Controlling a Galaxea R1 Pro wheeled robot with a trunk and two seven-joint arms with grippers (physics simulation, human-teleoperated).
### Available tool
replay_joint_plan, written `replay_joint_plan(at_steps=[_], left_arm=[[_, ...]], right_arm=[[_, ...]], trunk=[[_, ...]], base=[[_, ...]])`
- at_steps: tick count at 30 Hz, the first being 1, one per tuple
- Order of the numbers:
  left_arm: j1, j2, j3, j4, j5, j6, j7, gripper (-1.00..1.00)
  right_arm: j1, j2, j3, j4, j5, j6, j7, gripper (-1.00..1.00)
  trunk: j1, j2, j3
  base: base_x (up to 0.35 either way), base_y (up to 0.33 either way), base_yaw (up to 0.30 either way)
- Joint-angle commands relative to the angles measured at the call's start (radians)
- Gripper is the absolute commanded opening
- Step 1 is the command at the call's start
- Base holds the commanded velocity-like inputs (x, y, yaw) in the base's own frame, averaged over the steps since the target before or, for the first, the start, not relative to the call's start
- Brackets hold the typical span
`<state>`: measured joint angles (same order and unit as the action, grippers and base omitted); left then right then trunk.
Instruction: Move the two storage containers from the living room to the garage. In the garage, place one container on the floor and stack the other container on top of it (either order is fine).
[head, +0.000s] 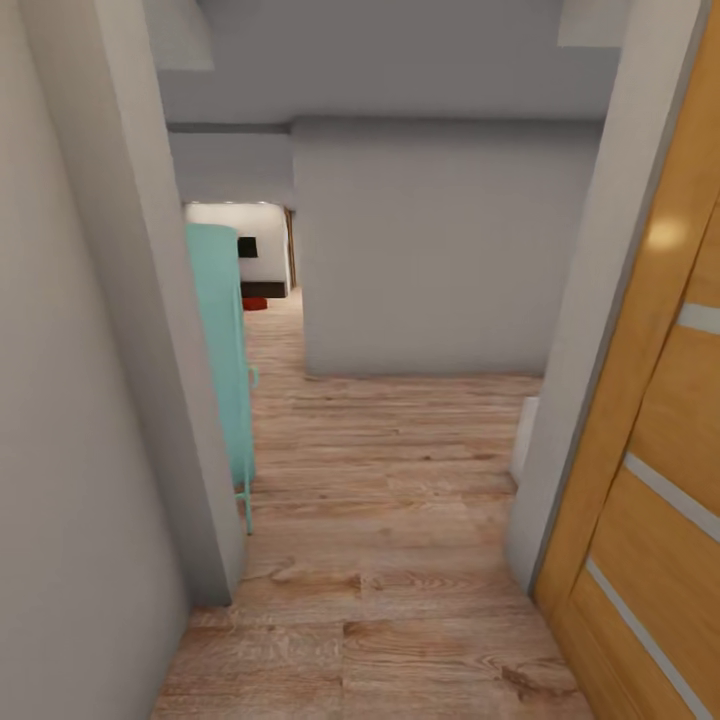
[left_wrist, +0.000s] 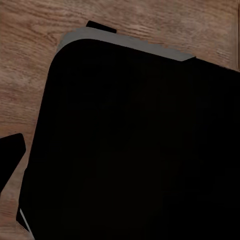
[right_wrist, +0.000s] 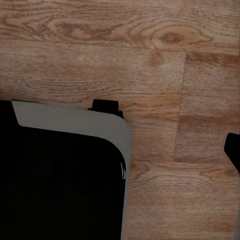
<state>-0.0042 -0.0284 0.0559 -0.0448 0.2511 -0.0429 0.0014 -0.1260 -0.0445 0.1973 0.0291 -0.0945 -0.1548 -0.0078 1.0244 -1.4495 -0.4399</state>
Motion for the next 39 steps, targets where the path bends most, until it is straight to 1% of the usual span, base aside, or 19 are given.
replay_joint_plan(at_steps=[1, 39], left_arm=[[0.000, 0.000, 0.005, 0.000, 0.002, -0.003, 0.000, 1.00], [0.000, -0.001, 0.005, 0.000, 0.003, -0.003, 0.000, 1.00]], right_arm=[[-0.001, 0.002, 0.008, 0.003, -0.010, -0.006, -0.001, 1.00], [-0.001, -0.009, 0.016, 0.003, -0.001, 0.009, -0.001, 1.00]], trunk=[[0.001, 0.000, -0.001], [0.001, 0.000, -0.001]], base=[[0.322, 0.000, 0.000], [0.322, -0.005, 0.000]])
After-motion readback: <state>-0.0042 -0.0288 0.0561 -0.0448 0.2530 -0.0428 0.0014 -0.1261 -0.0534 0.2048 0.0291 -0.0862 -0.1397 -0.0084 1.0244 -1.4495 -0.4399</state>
